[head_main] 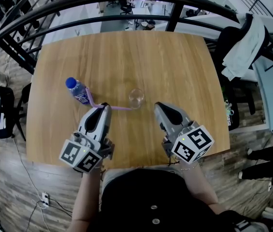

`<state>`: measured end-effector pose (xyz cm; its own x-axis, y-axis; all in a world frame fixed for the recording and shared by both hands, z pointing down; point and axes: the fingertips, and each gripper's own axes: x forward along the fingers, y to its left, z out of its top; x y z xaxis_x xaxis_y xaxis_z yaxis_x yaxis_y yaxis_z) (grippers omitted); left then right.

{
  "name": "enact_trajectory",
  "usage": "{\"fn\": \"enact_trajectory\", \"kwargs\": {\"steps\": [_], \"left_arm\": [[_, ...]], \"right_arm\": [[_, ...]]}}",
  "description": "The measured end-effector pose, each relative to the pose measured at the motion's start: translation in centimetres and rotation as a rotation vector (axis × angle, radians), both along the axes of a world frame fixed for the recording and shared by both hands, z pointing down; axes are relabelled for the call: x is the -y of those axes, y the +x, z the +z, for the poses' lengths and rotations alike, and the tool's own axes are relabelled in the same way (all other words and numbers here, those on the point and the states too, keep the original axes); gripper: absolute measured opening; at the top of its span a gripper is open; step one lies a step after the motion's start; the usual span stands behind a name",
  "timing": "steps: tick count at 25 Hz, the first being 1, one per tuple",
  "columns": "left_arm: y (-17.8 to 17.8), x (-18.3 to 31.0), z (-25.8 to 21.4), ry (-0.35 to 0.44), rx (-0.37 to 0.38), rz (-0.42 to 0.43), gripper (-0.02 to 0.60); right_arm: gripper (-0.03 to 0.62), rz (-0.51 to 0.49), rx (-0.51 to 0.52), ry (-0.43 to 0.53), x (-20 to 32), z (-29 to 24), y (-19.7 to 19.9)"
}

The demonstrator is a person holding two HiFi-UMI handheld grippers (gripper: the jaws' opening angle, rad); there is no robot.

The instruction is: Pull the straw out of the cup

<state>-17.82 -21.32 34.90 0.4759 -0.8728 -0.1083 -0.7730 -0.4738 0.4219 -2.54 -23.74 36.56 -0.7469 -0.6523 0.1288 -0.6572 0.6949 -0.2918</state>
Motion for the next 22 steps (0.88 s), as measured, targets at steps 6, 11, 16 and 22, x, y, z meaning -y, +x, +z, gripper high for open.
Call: {"fn": "enact_trajectory", "kwargs": {"steps": [6,11,16,22], "left_arm": [[0.14,0.04,0.16,-0.007,-0.013,0.011,0.040],[0.41,0.20,0.26,-0.013,-0.011,0.017,0.040],[0.48,0.35,0.39,-0.013,-0.009,0.013,0.040],[0.25,0.32,0.32,-0.011,-0.008,0.014,0.040]], "right_arm": [[-0.002,-0.010,-0.002,0.002,-0.05,0.05,-0.24],[-0.002,-0.013,-0.009,0.005,0.04,0.07,-0.25],[-0.002,-0.020,-0.014,0.005,0.05,0.26,-0.39],[-0.002,-0.017,-0.017,0.007,-0.01,0.18,-0.57]]}}
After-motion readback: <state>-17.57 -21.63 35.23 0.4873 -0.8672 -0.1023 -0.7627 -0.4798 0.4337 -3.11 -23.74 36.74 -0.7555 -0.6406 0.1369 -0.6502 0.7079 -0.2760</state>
